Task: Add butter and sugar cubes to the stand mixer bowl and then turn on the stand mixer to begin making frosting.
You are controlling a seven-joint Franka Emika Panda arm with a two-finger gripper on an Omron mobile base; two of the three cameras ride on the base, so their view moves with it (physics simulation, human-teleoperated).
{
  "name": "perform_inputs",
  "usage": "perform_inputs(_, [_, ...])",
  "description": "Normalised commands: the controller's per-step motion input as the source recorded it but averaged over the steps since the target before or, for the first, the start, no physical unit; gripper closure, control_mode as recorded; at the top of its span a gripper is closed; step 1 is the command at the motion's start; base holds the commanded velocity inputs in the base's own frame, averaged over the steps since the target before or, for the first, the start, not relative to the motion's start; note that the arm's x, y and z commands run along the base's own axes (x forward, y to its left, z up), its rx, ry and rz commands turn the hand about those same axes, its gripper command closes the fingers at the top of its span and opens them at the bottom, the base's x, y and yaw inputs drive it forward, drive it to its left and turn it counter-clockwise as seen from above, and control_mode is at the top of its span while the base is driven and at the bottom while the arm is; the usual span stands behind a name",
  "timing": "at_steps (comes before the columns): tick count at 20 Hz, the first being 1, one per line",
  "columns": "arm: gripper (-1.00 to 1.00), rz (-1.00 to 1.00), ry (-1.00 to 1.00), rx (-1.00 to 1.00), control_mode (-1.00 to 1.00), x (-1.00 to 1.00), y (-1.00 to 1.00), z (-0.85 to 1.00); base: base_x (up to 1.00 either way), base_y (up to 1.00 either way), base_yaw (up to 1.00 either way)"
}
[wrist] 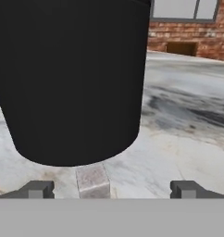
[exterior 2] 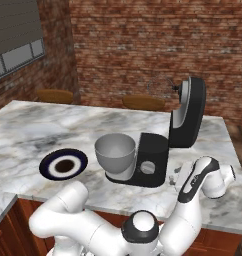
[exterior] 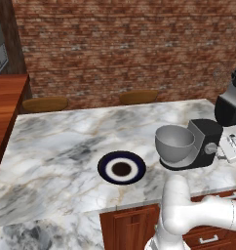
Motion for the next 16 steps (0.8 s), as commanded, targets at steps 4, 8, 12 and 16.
perform_inputs(4, [-1.0, 0.05, 0.0, 0.02, -1.0, 0.0, 0.11, -0.3, 0.0, 0.0, 0.0])
perform_inputs(8, [-1.0, 0.01, 0.0, 0.03, -1.0, 0.0, 0.14, -0.25, 0.0, 0.0, 0.0])
perform_inputs(12, [-1.0, 0.0, 0.01, 0.02, -1.0, -0.03, 0.1, -0.23, 0.0, 0.0, 0.0])
perform_inputs(16, [-1.0, 0.0, 0.01, 0.03, -1.0, -0.12, 0.11, -0.18, 0.0, 0.0, 0.0])
